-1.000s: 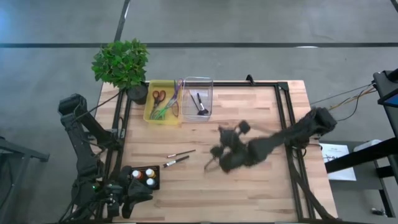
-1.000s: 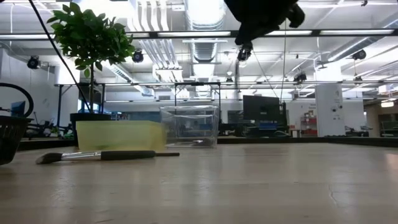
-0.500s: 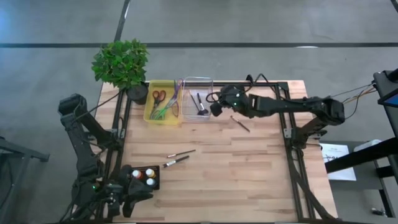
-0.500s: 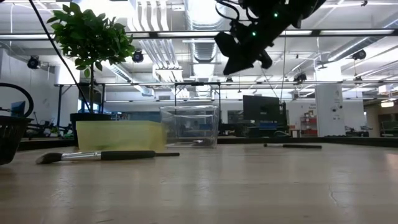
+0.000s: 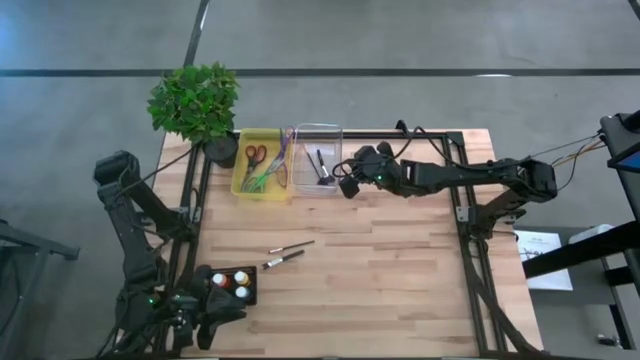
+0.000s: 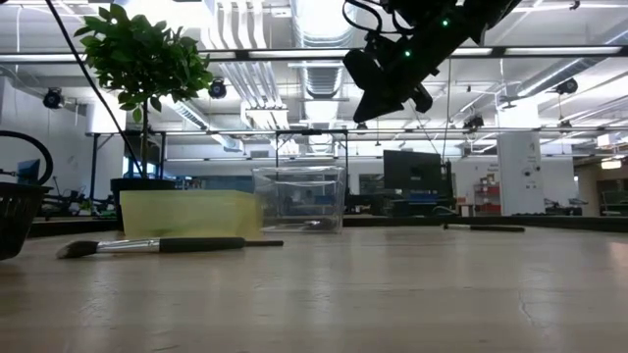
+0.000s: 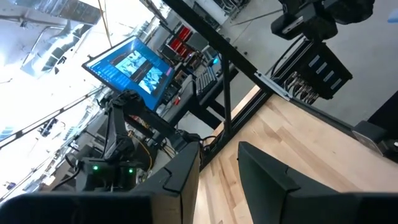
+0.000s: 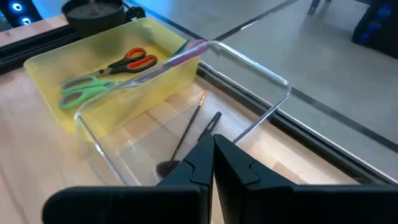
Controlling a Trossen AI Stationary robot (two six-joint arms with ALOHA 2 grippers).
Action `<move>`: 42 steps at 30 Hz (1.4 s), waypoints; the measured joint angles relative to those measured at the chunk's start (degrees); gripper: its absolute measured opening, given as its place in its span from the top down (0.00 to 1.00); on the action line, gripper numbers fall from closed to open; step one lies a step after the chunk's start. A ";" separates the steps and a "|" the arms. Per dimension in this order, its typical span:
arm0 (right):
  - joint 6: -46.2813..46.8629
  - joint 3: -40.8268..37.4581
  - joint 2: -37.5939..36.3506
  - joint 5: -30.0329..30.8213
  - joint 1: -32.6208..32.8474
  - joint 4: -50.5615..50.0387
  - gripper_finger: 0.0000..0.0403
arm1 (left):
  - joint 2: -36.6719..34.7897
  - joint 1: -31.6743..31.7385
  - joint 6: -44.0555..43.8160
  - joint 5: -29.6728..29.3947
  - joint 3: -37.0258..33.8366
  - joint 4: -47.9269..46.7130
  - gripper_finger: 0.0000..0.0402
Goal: Pick & Place Paint Supplies
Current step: Put the silver and black paintbrush into the transparent bin
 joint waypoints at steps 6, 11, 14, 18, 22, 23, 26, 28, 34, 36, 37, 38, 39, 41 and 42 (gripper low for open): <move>0.00 0.01 -0.09 0.02 0.02 -0.09 0.98 | 0.00 0.00 0.00 0.00 0.00 0.00 0.71; -0.02 0.01 -0.11 0.02 -0.02 -0.54 0.98 | 0.00 0.00 -0.01 0.02 0.00 0.00 0.71; -0.05 0.00 -0.18 0.02 0.00 -1.82 0.98 | 0.00 0.00 -0.02 0.02 0.00 0.00 0.71; -0.79 0.10 -0.97 1.48 -0.23 -4.98 0.98 | 0.00 -0.03 -0.02 0.02 0.00 0.00 0.71; 0.92 5.32 -2.39 3.14 -3.61 -21.27 0.98 | 0.00 -0.02 -0.04 0.04 0.00 -0.15 0.71; 2.49 7.65 -2.51 3.11 -5.16 -27.10 0.98 | 0.00 -0.02 -0.02 0.04 0.00 -0.21 0.71; 4.75 13.76 -1.92 2.80 -9.15 -41.70 0.97 | 0.00 -0.02 0.00 0.14 0.00 -0.33 0.71; 5.69 17.26 -1.20 1.05 -11.47 -49.02 0.93 | 0.00 0.01 0.00 0.18 0.00 -0.33 0.71; 6.03 22.30 0.55 -4.34 -14.45 -57.57 0.71 | 0.00 0.02 -0.02 0.20 0.00 -0.34 0.71; 5.88 22.23 0.69 -7.61 -14.98 -57.42 0.64 | 0.00 0.02 -0.03 0.22 0.00 -0.35 0.71; 5.76 22.02 0.77 -8.79 -15.16 -57.31 0.60 | 0.00 0.02 -0.04 0.20 0.00 -0.37 0.71; 5.73 21.65 0.83 -9.37 -15.38 -57.35 0.57 | 0.00 0.02 -0.04 0.21 0.00 -0.37 0.71; 5.69 21.28 0.93 -9.44 -15.55 -57.61 0.55 | 0.00 0.02 -0.04 0.20 0.00 -0.37 0.71; 5.52 20.63 1.05 -9.54 -16.12 -57.86 0.51 | 0.00 0.02 -0.07 0.21 0.00 -0.37 0.71; 5.29 20.45 1.04 -9.53 -16.48 -57.92 0.50 | 0.00 0.02 -0.07 0.22 0.00 -0.37 0.71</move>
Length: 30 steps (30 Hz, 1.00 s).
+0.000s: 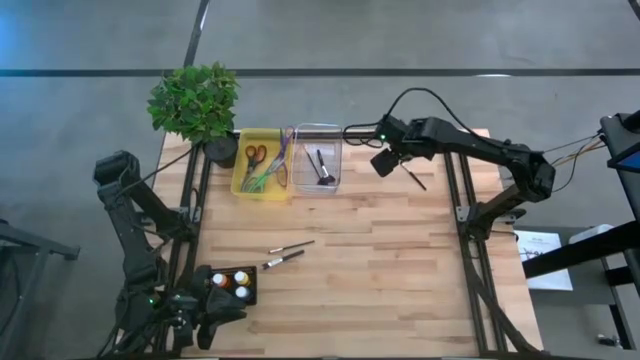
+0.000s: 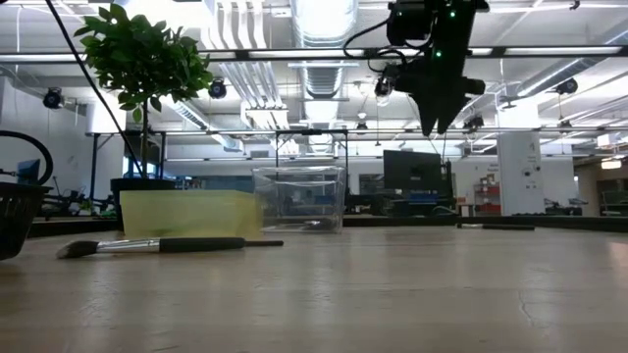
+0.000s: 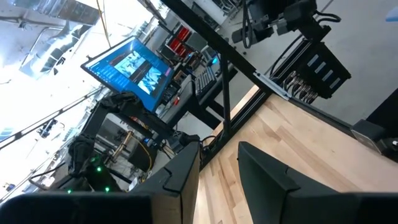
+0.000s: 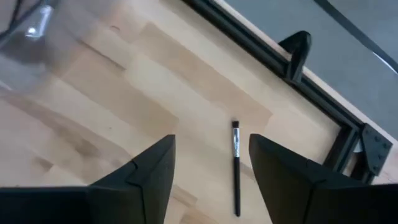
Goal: Pick & Place Paint Supplies
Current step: Put the silver and black paintbrush into the transparent bin
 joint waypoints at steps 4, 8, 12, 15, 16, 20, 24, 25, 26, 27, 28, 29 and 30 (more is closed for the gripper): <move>-1.55 -0.64 -0.05 -1.31 -1.27 -0.20 0.48 | 0.00 0.00 0.00 0.00 0.00 0.00 0.71; -1.86 -0.78 -0.05 -1.62 -2.75 -0.17 0.48 | 0.00 0.00 0.00 0.00 0.00 0.00 0.71; -2.54 -1.13 0.69 -1.38 -4.77 0.81 0.48 | 0.00 0.12 0.00 0.00 0.00 0.00 0.71; -3.34 -1.40 4.18 -1.38 -6.67 0.91 0.48 | 0.00 0.39 0.00 0.00 0.00 0.00 0.71; -4.00 -1.41 6.00 -1.22 -7.24 1.09 0.48 | 0.00 0.42 0.00 0.00 0.00 0.00 0.71; -7.16 -1.43 13.36 -0.73 -8.90 1.65 0.48 | -0.02 0.44 -0.44 0.00 0.00 -0.02 0.71; -9.37 -1.49 18.50 0.59 -10.71 1.75 0.48 | -0.02 0.48 -0.44 0.00 0.00 -0.04 0.71; -9.62 -1.49 19.28 0.57 -11.34 1.79 0.48 | -0.02 0.48 -0.42 0.00 0.00 -0.04 0.71; -9.81 -1.49 19.85 0.59 -11.95 1.98 0.48 | -0.02 0.58 -0.44 0.00 0.00 -0.06 0.71; -9.90 -1.49 20.23 0.61 -12.51 2.36 0.48 | -0.02 0.59 -0.42 0.00 0.00 -0.07 0.71; -10.06 -1.49 20.44 0.54 -13.10 2.65 0.48 | -0.02 0.59 -0.43 0.00 0.00 -0.08 0.71; -10.22 -1.49 20.51 -0.24 -13.60 2.75 0.48 | -0.02 0.61 -0.42 0.01 0.00 -0.09 0.71; -10.49 -1.49 20.51 -1.88 -14.13 2.97 0.48 | -0.02 0.69 -0.42 0.00 0.00 -0.11 0.71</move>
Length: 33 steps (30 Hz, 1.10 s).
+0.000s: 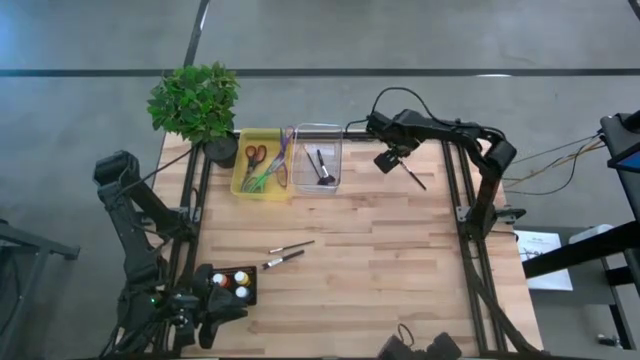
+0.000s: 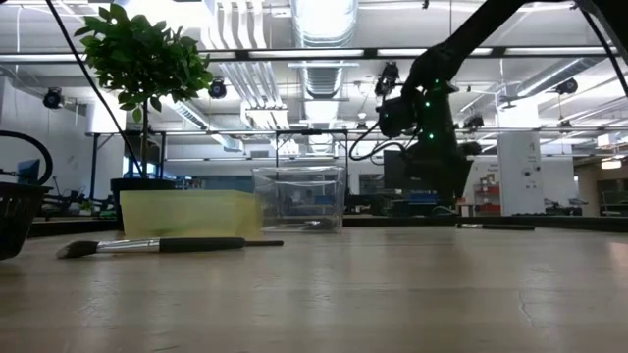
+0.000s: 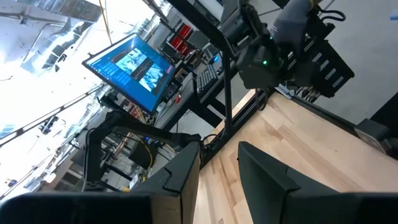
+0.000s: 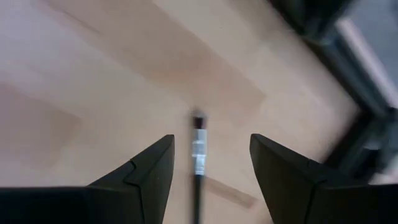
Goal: Pick & Place Paint Supplies
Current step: Put the silver and black paintbrush into the transparent bin
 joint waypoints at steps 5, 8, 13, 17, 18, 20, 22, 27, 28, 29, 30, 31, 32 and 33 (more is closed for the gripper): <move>-1.49 -0.91 -0.41 -6.39 -1.79 3.97 0.48 | 0.00 0.06 -0.02 0.00 0.00 0.00 0.71; -2.27 -1.55 -0.44 -7.11 -1.92 4.98 0.48 | 0.00 0.06 -0.02 0.02 0.00 0.02 0.71; -3.62 -4.14 -0.42 -8.32 -2.61 5.22 0.48 | 0.00 0.09 -0.02 0.02 0.00 0.01 0.71; -4.17 -6.46 -0.42 -8.23 -4.42 7.26 0.48 | 0.00 0.40 -0.02 0.03 0.00 0.02 0.71; -4.37 -7.00 -0.42 -8.26 -4.79 8.03 0.48 | 0.00 0.50 -0.02 0.04 0.00 0.04 0.71; -4.78 -7.98 -0.42 -8.45 -5.47 9.95 0.48 | 0.00 0.81 -0.02 0.04 0.00 0.04 0.71; -5.03 -8.64 -0.42 -8.99 -6.06 11.89 0.48 | 0.00 1.07 -0.04 0.08 0.00 0.04 0.71; -6.01 -10.16 -0.42 -12.16 -7.93 14.54 0.48 | 0.00 1.89 -0.37 0.15 0.00 0.04 0.71; -6.18 -10.46 -0.49 -12.20 -8.27 14.93 0.48 | 0.00 2.02 -0.37 0.15 0.00 0.04 0.71; -6.28 -10.85 -0.58 -12.46 -8.63 15.21 0.48 | 0.00 2.17 -0.37 0.16 0.00 0.04 0.71; -6.58 -11.22 -0.68 -12.75 -8.96 15.61 0.48 | 0.00 2.31 -0.37 0.17 0.00 0.04 0.71; -6.68 -11.62 -0.80 -13.15 -9.29 16.10 0.48 | 0.00 2.41 -0.37 0.17 0.00 0.04 0.71; -6.81 -12.04 -0.98 -13.54 -9.54 16.61 0.48 | 0.01 2.51 -0.37 0.18 0.00 0.03 0.71; -6.86 -12.34 -1.09 -13.71 -9.81 17.03 0.48 | 0.00 2.68 -0.37 0.27 0.00 0.02 0.71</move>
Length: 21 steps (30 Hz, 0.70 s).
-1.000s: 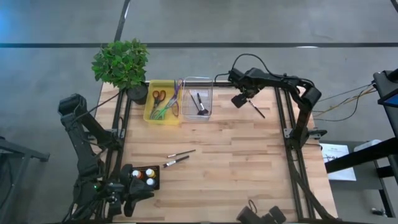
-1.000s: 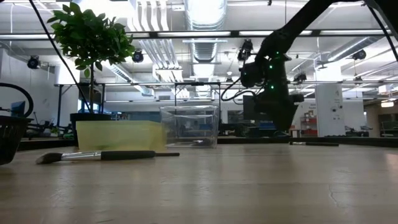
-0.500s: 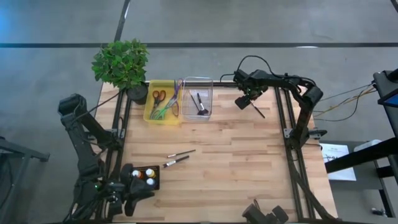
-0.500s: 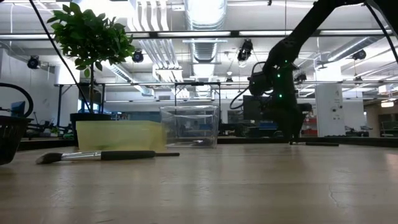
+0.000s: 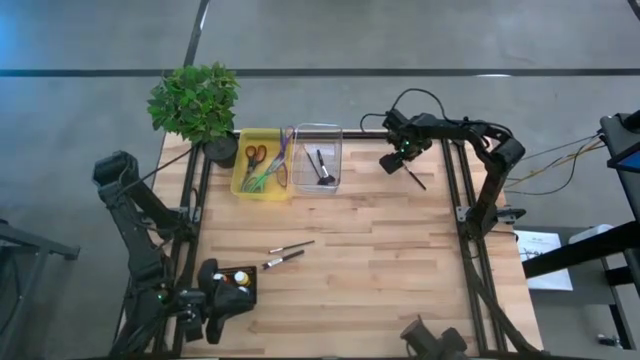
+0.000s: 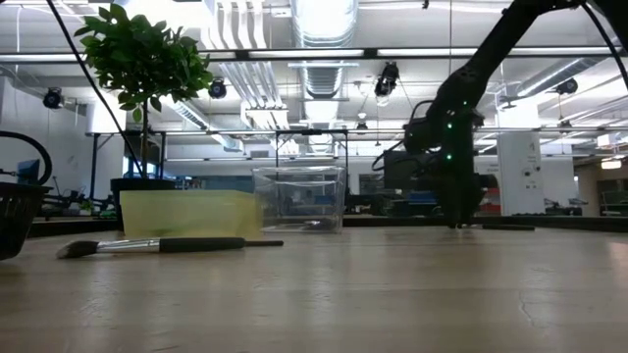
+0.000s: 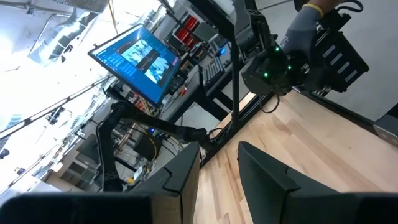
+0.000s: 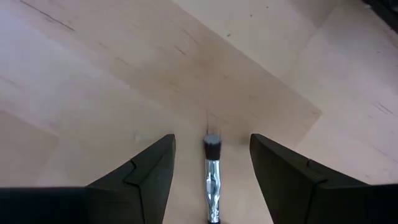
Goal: Pick & Place Paint Supplies
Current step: Put the silver and black paintbrush into the transparent bin
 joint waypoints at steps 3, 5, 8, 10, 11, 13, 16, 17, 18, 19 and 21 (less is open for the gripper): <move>-0.12 -0.60 -0.37 -1.39 -0.47 0.71 0.48 | 0.00 0.34 -0.13 0.73 0.00 -0.09 0.71; -0.06 -0.96 -0.57 -2.47 -0.70 0.80 0.48 | 0.01 0.40 -0.22 0.82 0.00 -0.11 0.71; 0.11 -1.73 -0.87 -2.47 -0.70 1.07 0.52 | 0.00 0.40 -0.22 0.82 0.00 -0.15 0.71; 0.31 -2.32 -1.02 -2.49 -0.67 1.49 0.59 | 0.00 0.40 -0.22 0.82 0.00 -0.27 0.71; 0.31 -2.57 -1.03 -2.55 -0.67 1.68 0.63 | 0.00 0.40 -0.22 0.82 0.00 -0.28 0.71; 0.58 -2.99 -1.03 -2.51 -0.61 1.80 0.71 | 0.02 0.40 -0.24 0.82 0.00 -0.31 0.71; 0.81 -3.25 -1.03 -2.45 -0.61 1.50 0.86 | 0.00 0.40 -0.24 0.83 -0.01 -0.31 0.71; 0.93 -3.25 -1.03 -2.43 -0.61 1.36 0.91 | 0.00 0.40 -0.24 0.84 0.00 -0.31 0.71; 1.15 -3.25 -1.03 -2.31 -0.61 1.28 0.94 | 0.00 0.40 -0.24 0.84 -0.01 -0.31 0.71; 1.34 -3.29 -1.03 -2.26 -0.63 1.28 0.95 | 0.01 0.42 -0.24 0.84 0.00 -0.31 0.71; 1.40 -3.30 -1.03 -2.20 -0.62 1.28 0.96 | 0.00 0.42 -0.26 0.84 -0.02 -0.31 0.71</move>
